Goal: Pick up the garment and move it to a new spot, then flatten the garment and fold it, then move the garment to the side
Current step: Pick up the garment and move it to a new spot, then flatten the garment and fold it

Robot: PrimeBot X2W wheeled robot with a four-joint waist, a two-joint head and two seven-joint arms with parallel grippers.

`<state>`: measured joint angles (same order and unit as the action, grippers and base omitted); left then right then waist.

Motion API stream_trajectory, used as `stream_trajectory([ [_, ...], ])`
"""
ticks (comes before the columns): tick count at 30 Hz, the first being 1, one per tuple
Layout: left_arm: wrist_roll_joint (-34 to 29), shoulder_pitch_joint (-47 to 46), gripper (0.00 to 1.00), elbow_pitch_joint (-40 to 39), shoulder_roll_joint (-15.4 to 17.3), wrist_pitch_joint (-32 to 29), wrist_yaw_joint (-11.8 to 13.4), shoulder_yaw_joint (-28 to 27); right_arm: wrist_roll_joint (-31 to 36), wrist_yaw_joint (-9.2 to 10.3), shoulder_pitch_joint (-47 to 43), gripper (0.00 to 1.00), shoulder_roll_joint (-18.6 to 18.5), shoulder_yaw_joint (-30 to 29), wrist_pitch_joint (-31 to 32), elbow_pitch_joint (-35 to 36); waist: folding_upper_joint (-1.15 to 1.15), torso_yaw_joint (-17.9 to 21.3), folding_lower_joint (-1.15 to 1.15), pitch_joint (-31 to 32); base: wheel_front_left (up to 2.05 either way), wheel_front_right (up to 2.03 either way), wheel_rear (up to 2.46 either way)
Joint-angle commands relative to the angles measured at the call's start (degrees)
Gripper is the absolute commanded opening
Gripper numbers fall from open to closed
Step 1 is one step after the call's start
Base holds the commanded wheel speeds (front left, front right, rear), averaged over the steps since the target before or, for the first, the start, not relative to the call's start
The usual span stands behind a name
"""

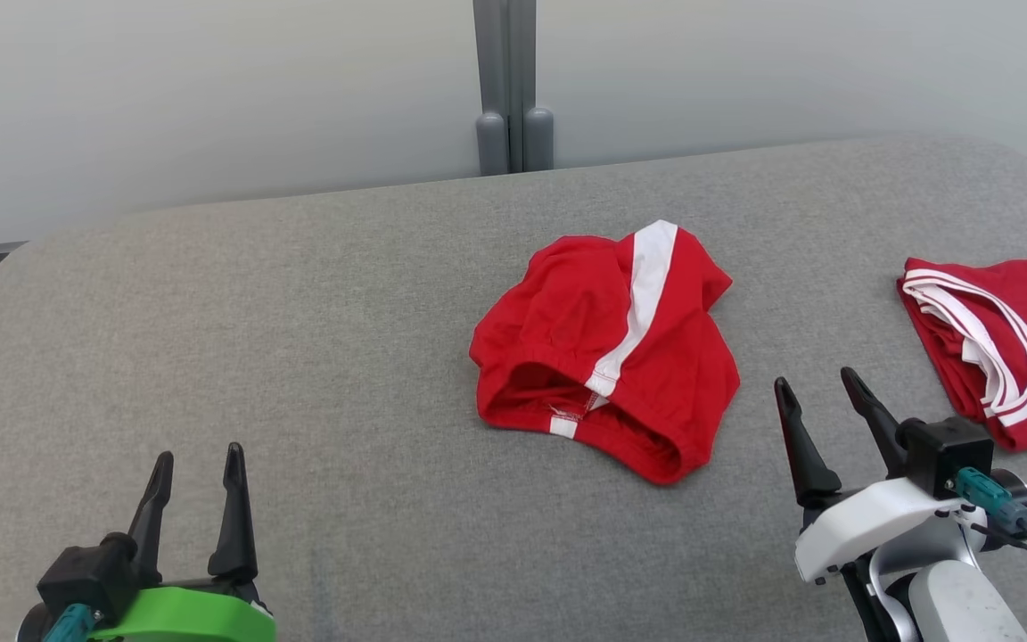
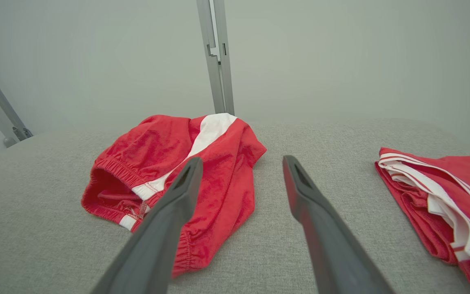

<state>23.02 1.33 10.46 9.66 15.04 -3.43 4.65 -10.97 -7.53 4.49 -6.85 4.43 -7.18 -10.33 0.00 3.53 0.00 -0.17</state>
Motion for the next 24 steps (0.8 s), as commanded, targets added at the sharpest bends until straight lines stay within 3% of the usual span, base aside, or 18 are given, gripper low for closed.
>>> stream_trajectory([
  [1,-0.9,0.9,1.00,0.1,-0.4,0.2,-0.3,-0.2,-0.1,0.09,-0.7,1.00,0.1,-0.2,-0.5,-0.3,0.00,-0.2,0.00,0.1,0.00,0.00,0.00],
  [24,-2.6,-1.3,1.00,1.1,-1.8,0.2,-2.4,0.6,0.0,0.09,0.7,1.00,0.3,-0.1,-1.2,-0.2,0.00,0.3,0.00,-0.7,0.00,0.00,0.00],
])
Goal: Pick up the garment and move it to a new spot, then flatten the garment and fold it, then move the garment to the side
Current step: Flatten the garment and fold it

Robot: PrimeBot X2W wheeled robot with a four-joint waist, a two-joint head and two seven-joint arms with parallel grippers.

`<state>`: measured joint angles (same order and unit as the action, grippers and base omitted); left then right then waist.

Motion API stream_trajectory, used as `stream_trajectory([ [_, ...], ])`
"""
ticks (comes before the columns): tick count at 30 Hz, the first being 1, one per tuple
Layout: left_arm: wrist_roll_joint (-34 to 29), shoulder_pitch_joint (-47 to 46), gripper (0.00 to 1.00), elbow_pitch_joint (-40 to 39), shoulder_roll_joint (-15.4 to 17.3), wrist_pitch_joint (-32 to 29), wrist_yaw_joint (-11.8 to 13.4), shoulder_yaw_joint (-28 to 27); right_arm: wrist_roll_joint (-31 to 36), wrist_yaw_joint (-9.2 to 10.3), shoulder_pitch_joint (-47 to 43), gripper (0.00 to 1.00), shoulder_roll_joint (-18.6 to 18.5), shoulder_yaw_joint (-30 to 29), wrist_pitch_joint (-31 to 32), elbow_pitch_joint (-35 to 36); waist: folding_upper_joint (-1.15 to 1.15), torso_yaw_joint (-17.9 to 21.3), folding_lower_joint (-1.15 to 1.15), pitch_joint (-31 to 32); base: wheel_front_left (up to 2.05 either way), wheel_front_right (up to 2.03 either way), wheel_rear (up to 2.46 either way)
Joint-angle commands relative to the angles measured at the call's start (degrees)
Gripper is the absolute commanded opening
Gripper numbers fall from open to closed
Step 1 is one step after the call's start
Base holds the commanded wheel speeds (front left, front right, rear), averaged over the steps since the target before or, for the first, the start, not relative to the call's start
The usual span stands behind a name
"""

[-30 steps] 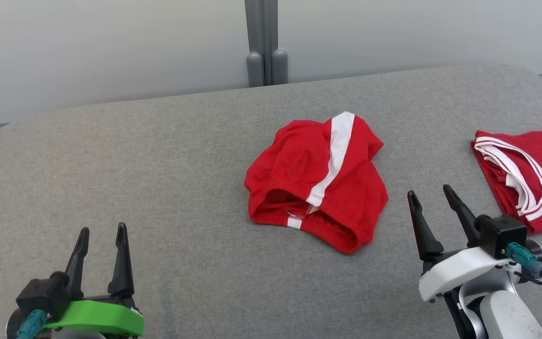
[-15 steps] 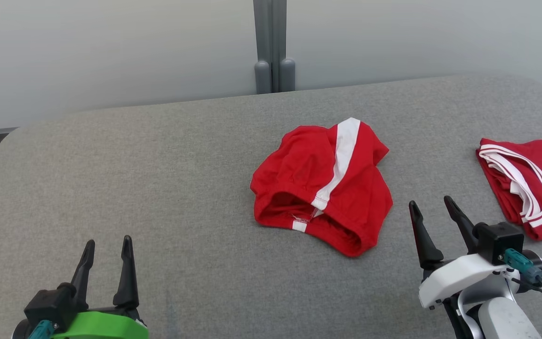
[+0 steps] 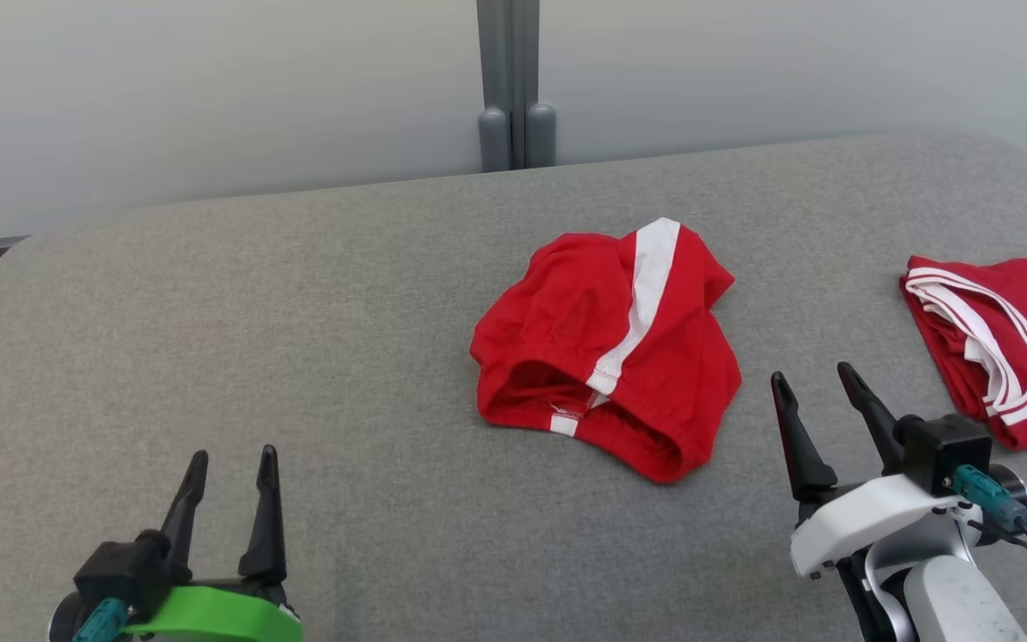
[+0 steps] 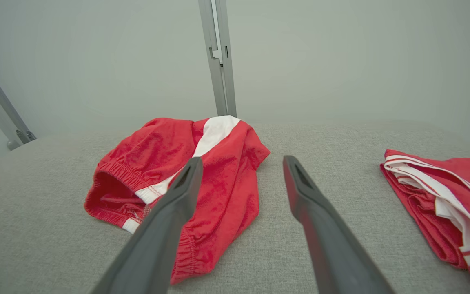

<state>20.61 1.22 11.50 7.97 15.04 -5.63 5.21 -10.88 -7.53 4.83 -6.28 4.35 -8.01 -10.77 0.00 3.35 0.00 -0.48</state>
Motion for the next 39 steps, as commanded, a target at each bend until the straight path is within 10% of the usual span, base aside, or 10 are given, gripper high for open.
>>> stream_trajectory([
  [1,0.2,-1.9,1.00,0.3,-0.3,0.1,-0.5,0.7,-0.1,0.09,0.5,1.00,-0.2,0.1,-0.3,0.3,0.00,1.0,0.00,-0.6,0.00,0.00,0.00],
  [16,16.0,-18.6,1.00,12.2,-1.5,-12.8,-1.9,20.2,-0.5,0.09,4.8,1.00,0.5,4.7,-1.9,1.6,0.00,13.2,0.00,-6.7,0.00,0.00,0.00],
  [32,23.5,-30.8,1.00,29.1,-3.8,-12.0,-1.8,21.9,-1.5,0.09,8.4,1.00,1.1,8.6,-4.2,0.4,0.00,20.3,0.00,-10.6,0.00,0.00,0.00],
  [33,23.1,-31.2,0.75,29.7,-3.8,-11.1,-1.7,21.9,-1.5,0.09,8.3,1.00,1.0,8.5,-4.2,0.3,0.00,20.3,0.00,-10.6,0.00,0.00,0.00],
  [34,22.8,-31.9,0.17,30.0,-3.8,-9.3,-1.6,21.5,-1.5,0.09,8.2,1.00,1.0,8.4,-4.3,0.2,0.00,20.3,0.00,-10.5,0.00,0.00,0.00],
  [35,23.0,-32.3,0.00,30.2,-3.9,-8.1,-1.6,21.2,-1.4,0.09,8.1,1.00,1.0,8.3,-4.3,0.1,0.00,20.2,0.00,-10.3,0.00,0.00,0.00],
  [39,23.5,-34.6,0.00,28.9,-4.3,-4.1,-1.8,21.5,-1.0,0.09,7.4,1.00,0.9,7.8,-4.0,-0.2,0.00,19.2,0.00,-9.6,0.00,0.00,0.00],
])
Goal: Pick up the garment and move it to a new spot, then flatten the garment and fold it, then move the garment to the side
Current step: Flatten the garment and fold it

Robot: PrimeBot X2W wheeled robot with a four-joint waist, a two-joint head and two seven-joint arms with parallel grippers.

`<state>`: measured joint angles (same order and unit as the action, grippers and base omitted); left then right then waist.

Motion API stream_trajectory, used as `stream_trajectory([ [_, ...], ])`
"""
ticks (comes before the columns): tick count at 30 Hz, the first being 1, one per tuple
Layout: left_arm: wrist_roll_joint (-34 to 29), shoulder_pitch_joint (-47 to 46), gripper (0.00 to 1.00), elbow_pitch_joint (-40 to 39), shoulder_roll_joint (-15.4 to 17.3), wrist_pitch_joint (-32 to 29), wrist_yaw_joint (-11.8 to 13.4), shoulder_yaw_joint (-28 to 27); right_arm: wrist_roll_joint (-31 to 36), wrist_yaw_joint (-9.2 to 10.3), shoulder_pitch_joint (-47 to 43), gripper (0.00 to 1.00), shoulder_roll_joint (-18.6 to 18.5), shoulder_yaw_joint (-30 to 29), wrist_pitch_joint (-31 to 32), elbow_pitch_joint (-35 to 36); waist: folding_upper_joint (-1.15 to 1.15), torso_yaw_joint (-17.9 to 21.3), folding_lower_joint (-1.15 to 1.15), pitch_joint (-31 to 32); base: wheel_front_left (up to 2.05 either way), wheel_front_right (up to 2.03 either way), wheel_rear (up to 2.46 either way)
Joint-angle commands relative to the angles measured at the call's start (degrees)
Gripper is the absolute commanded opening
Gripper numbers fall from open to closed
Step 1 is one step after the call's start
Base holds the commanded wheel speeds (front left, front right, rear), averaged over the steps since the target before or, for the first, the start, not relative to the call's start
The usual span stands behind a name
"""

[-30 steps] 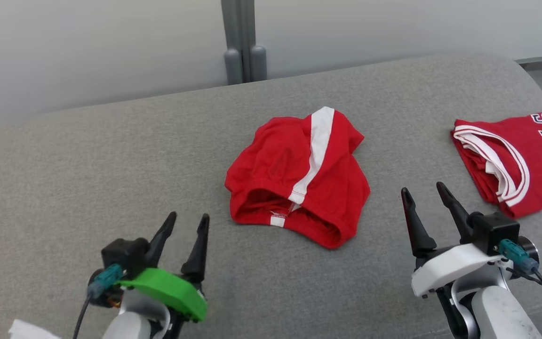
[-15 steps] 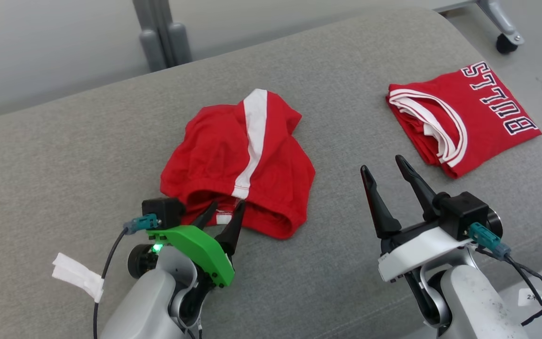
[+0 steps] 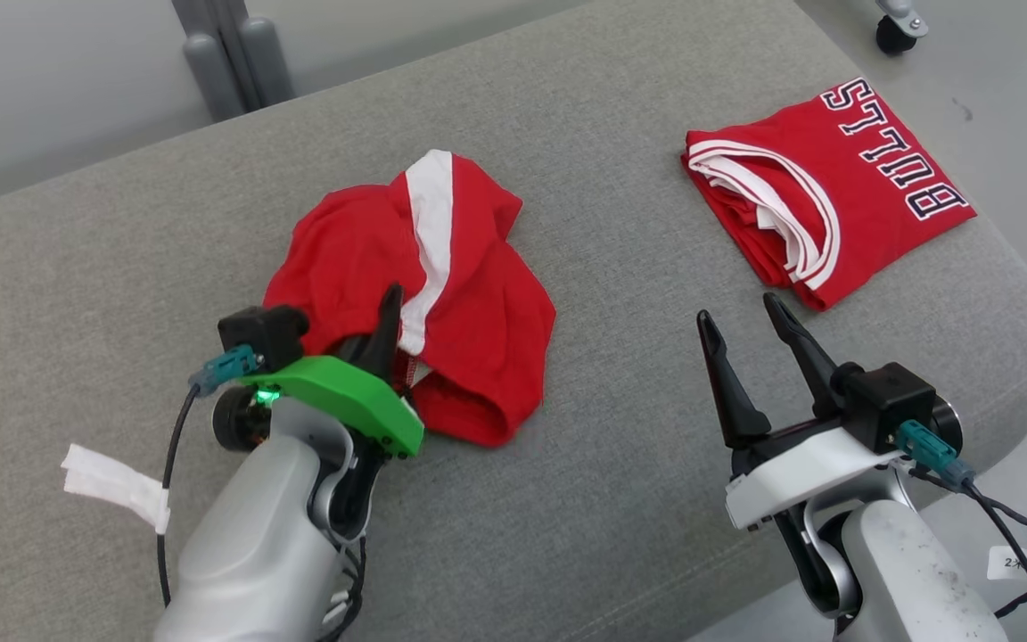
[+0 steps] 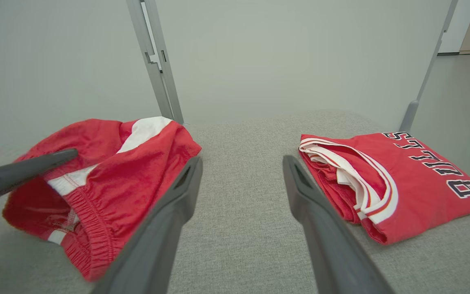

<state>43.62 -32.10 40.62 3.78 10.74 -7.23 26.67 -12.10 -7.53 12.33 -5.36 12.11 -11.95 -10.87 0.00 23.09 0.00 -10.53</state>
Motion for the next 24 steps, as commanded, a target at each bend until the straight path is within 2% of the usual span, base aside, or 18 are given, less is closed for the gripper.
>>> stream_trajectory([
  [1,0.5,-2.4,0.00,-1.3,-0.1,0.7,-0.2,0.5,0.3,0.09,-0.3,1.00,-0.1,0.0,0.1,-0.1,0.00,-0.9,0.00,0.7,0.00,0.00,0.00],
  [4,3.1,-5.7,0.00,-6.4,-0.3,0.3,-0.3,3.9,0.5,0.09,-0.5,1.00,-0.2,0.0,0.5,0.0,0.00,-1.8,0.00,1.5,0.00,0.00,0.00],
  [10,12.6,-14.5,0.00,-15.3,2.7,-2.6,-0.3,8.5,0.3,0.09,-0.2,1.00,-0.2,1.0,1.1,0.1,0.00,-1.8,0.00,2.8,0.00,0.00,0.00],
  [14,16.4,-20.1,0.00,-16.6,6.5,-2.7,-0.3,9.5,-0.4,0.09,0.3,1.00,-0.5,2.1,0.9,-0.2,0.00,-0.3,0.00,3.2,0.00,0.00,0.00],
  [18,19.6,-24.8,0.00,-17.6,8.0,-2.0,-0.3,10.9,-0.6,0.09,0.0,1.00,-0.5,1.8,0.7,-0.3,0.00,0.8,0.00,2.9,0.00,0.00,0.00],
  [24,24.9,-29.3,0.00,-22.3,6.7,-0.3,-0.3,13.8,-0.2,0.09,-0.5,1.00,-0.4,0.2,0.3,0.1,0.00,0.2,0.00,1.6,0.00,0.00,0.00],
])
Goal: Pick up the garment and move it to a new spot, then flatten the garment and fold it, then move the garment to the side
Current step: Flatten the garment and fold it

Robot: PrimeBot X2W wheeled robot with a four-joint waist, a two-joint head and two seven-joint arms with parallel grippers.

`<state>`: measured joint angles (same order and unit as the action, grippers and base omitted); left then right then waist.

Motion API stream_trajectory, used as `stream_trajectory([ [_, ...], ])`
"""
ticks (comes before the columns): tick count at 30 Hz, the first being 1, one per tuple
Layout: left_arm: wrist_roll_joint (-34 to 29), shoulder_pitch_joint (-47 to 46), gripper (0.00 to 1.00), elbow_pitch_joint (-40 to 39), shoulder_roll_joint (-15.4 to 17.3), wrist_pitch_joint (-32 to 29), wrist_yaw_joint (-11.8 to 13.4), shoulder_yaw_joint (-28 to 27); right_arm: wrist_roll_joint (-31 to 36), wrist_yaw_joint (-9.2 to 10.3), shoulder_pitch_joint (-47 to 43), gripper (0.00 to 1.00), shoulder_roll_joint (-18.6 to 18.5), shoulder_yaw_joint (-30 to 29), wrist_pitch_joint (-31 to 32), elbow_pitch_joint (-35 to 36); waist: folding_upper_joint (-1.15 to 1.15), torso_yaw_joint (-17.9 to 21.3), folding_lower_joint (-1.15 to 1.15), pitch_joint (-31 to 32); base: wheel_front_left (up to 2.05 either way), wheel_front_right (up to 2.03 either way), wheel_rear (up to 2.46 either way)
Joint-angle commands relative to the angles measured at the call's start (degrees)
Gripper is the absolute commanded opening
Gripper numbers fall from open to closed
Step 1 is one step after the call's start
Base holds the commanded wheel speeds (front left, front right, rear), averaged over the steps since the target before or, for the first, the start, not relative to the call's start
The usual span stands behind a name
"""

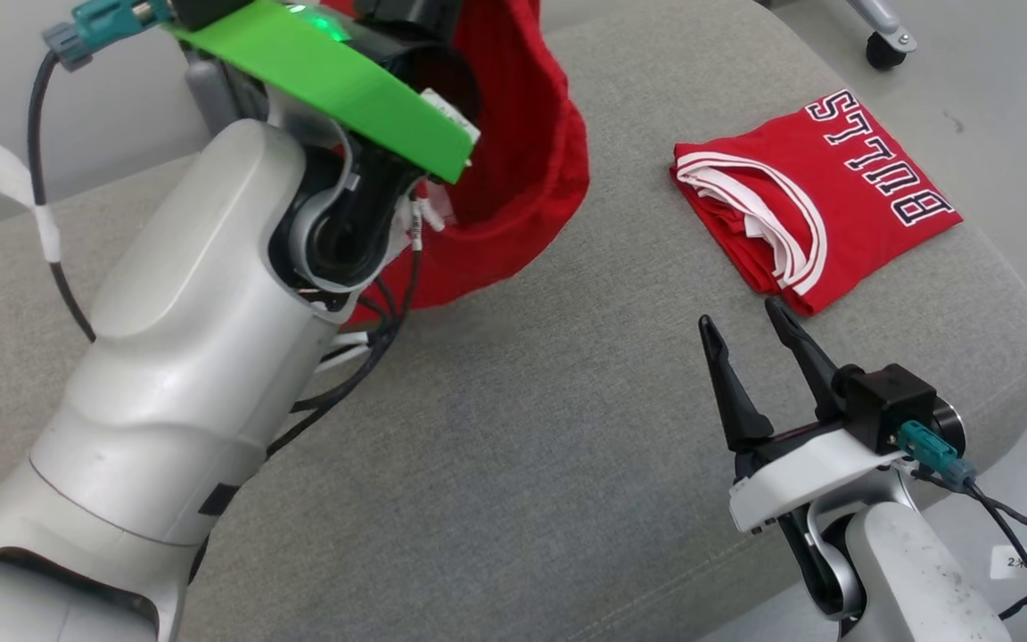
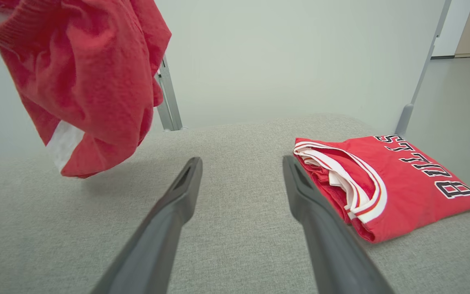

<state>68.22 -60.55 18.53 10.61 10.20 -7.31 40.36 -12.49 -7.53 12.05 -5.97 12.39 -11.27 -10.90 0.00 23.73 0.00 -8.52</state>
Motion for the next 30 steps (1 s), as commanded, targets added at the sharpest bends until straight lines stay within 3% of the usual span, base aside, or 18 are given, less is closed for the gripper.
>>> stream_trajectory([
  [1,1.2,-1.4,0.00,-1.2,-0.5,0.4,-0.2,0.8,0.4,0.09,-0.2,1.00,0.3,-0.1,-0.3,0.2,0.00,-0.7,0.00,-0.6,0.00,0.00,0.00],
  [6,5.1,-1.5,0.00,-5.2,-0.7,1.6,-0.2,4.2,0.4,0.09,0.8,1.00,0.6,0.0,-0.3,0.4,0.00,-2.7,0.00,-1.8,0.00,0.00,0.00],
  [11,6.7,3.4,0.00,-3.5,3.2,2.4,-0.2,7.6,0.6,0.09,1.1,1.00,0.9,-0.1,-0.4,0.3,0.00,-5.6,0.00,-2.9,0.00,0.00,0.00],
  [15,3.8,7.9,0.00,4.6,8.2,2.9,-0.1,10.6,0.6,0.09,1.3,1.00,0.5,-0.4,-0.3,0.3,0.00,-8.2,0.00,-3.4,0.00,0.00,0.00],
  [19,-0.3,10.2,0.00,15.5,10.2,3.4,3.5,12.8,0.8,0.09,1.4,1.00,0.3,-0.2,0.1,0.6,0.00,-10.5,0.00,-3.9,0.00,0.00,0.00],
  [20,-0.8,10.4,0.15,17.4,10.1,3.7,4.1,13.0,0.9,0.09,1.5,1.00,0.2,-0.1,0.3,0.6,0.00,-10.8,0.00,-3.9,0.00,0.00,0.00],
  [21,-1.9,10.6,0.87,19.6,9.8,3.9,4.9,13.3,0.9,0.09,1.6,1.00,0.1,-0.1,0.4,0.7,0.00,-11.3,0.00,-4.0,0.00,0.00,0.00],
  [22,-2.9,10.6,1.00,21.1,9.5,4.0,5.3,13.7,1.0,0.09,1.7,1.00,0.2,0.1,0.4,0.7,0.00,-11.6,0.00,-4.0,0.00,0.00,0.00],
  [27,-4.4,10.9,1.00,27.5,7.2,4.8,7.1,12.5,1.1,0.09,2.0,1.00,0.3,0.0,0.8,1.0,0.00,-12.6,0.00,-3.8,0.00,0.00,0.00],
  [30,-3.6,12.4,1.00,29.3,5.7,5.0,6.5,11.3,1.1,0.09,1.8,1.00,0.3,0.0,1.0,0.9,0.00,-12.9,0.00,-3.3,0.00,0.00,0.00],
])
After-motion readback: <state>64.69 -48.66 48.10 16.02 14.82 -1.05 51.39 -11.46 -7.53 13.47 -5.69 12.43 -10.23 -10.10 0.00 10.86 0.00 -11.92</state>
